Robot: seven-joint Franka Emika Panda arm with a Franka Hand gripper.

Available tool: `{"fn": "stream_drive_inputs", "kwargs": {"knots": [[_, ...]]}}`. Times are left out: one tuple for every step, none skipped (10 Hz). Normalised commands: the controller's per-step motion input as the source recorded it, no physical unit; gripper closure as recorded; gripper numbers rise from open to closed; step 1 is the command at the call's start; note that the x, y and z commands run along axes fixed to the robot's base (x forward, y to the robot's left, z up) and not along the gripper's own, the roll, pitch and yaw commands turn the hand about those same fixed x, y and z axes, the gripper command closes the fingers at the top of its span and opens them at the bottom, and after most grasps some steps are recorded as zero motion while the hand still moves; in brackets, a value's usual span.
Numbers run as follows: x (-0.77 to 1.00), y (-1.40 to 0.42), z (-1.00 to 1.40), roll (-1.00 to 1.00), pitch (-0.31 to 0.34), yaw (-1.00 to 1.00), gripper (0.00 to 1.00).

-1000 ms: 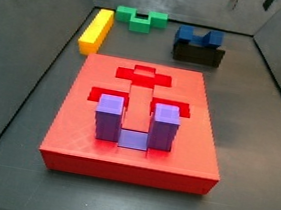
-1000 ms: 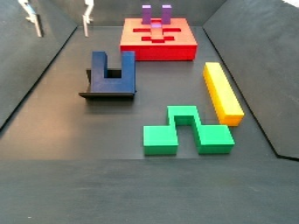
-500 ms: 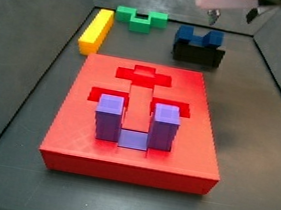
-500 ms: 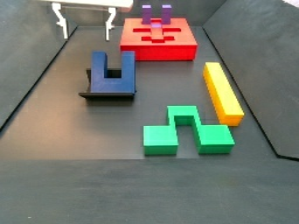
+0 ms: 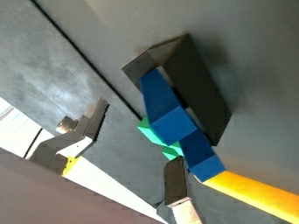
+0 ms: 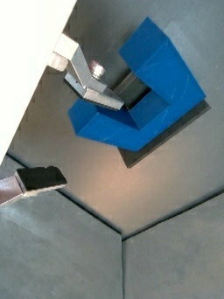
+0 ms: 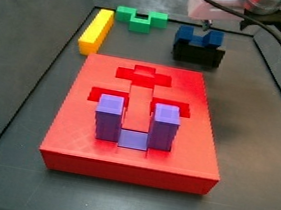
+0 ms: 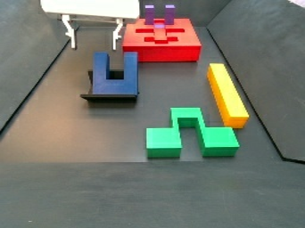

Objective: Pick up the blue object. Move up. Place the blue object on the fixture. Regrasp the blue object. Move to above the board. Insert the blue object.
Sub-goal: Regrasp the blue object.

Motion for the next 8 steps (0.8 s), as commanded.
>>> {"fn": "stream_drive_inputs", "kwargs": {"knots": [[-0.08,-0.03,-0.11,0.0,0.0,0.0,0.0],[0.0,0.0,-0.18,0.11,0.02,0.0,0.0],[0.09,0.0,-0.3,0.53,0.197,-0.01,0.0],[0.04,0.0,-0.28,0.59,0.231,-0.09,0.0],[0.0,0.0,-0.26,0.6,0.26,-0.06,0.0],[0.0,-0.01,-0.18,0.43,0.246,0.0,0.0],[0.0,-0.04,-0.07,0.13,0.091,0.0,0.0],[0.0,-0.05,-0.11,0.11,0.063,0.0,0.0]]}}
